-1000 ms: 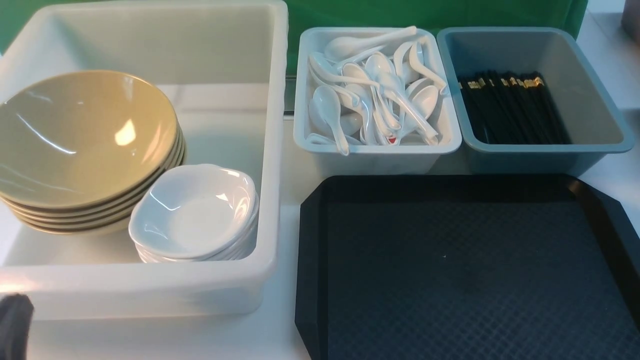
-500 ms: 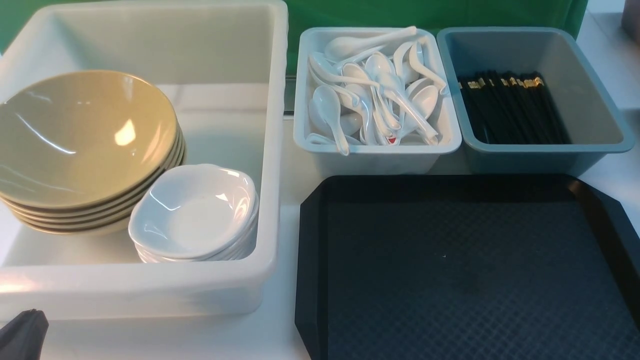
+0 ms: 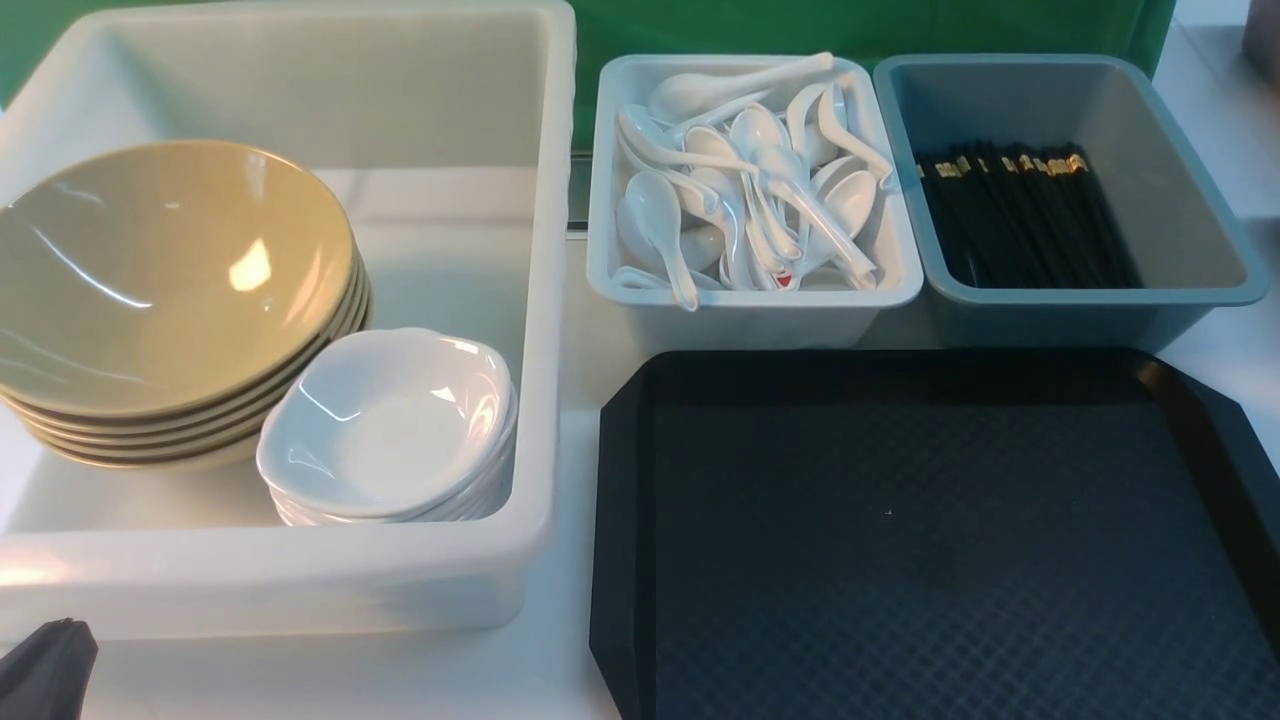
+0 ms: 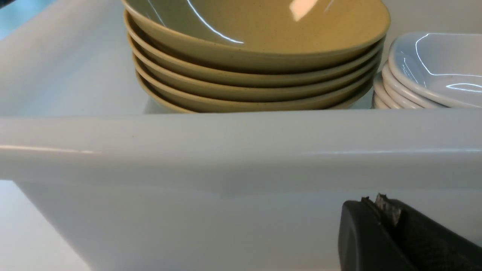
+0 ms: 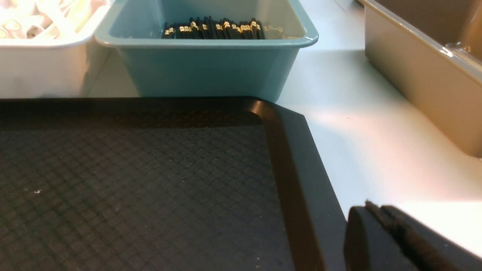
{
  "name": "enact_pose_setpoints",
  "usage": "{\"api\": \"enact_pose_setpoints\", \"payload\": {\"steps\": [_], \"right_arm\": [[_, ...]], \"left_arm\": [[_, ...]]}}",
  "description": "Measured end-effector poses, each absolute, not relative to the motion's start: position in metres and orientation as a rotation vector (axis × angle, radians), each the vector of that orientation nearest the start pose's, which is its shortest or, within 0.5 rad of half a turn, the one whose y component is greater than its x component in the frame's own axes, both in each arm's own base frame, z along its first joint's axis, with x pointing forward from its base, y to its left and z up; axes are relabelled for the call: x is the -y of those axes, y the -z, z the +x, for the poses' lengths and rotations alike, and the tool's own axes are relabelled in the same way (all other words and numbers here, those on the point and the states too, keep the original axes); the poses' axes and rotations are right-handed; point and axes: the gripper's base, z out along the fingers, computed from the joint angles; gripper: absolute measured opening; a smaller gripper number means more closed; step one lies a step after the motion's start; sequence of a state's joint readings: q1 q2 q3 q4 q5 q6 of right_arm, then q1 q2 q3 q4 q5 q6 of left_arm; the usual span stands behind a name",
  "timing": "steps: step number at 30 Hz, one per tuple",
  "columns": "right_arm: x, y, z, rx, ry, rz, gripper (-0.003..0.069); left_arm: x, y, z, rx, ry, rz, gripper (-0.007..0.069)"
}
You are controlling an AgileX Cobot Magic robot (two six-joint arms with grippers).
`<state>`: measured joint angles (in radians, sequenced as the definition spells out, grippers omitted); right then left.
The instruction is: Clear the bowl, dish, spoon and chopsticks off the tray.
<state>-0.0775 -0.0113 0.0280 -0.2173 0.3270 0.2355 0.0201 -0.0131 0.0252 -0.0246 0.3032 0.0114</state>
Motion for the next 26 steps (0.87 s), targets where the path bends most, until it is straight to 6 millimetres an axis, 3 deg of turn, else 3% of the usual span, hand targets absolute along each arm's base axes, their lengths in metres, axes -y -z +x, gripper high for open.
{"api": "enact_pose_setpoints", "payload": {"steps": [26], "right_arm": [[0.0105, -0.1755, 0.0531, -1.815, 0.097, 0.146, 0.0083]], "left_arm": [[-0.0004, -0.178, 0.0541, -1.799, 0.001, -0.024, -0.0011]]}}
